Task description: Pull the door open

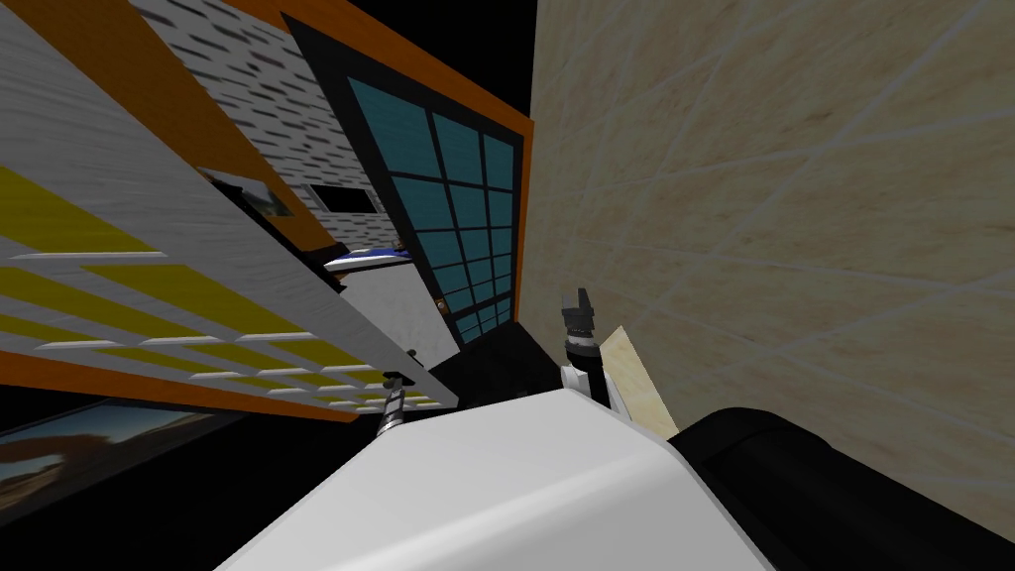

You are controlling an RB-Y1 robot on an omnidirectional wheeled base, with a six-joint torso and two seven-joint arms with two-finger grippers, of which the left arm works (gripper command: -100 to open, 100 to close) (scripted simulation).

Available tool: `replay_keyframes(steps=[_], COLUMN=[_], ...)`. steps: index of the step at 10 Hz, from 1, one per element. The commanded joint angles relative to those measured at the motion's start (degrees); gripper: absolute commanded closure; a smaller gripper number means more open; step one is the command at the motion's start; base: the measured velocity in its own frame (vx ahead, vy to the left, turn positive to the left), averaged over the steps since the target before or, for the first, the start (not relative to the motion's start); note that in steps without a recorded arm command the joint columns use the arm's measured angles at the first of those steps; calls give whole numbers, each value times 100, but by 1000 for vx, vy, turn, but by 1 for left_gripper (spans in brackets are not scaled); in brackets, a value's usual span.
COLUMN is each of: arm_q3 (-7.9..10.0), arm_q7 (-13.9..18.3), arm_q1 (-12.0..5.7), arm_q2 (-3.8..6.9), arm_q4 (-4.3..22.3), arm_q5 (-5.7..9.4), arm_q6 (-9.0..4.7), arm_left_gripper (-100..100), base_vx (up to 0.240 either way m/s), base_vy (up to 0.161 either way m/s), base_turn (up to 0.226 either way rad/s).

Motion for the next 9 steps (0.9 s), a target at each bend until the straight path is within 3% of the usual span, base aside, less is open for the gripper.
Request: replay_keyframes(steps=[1,5,7,9], arm_q3=[43,-56,-56,-137], arm_q7=[277,753,753,1075], arm_q1=[62,72,72,80], arm_q2=[75,110,110,139], arm_q4=[-44,-93,-93,-132], arm_q5=[89,156,156,209], arm_q6=[48,32,32,19], arm_left_gripper=[100,100,100,100], base_vx=[-60,-58,-28,-38], base_vy=[41,49,10,31], base_turn=[-94,-83,-13,-94])
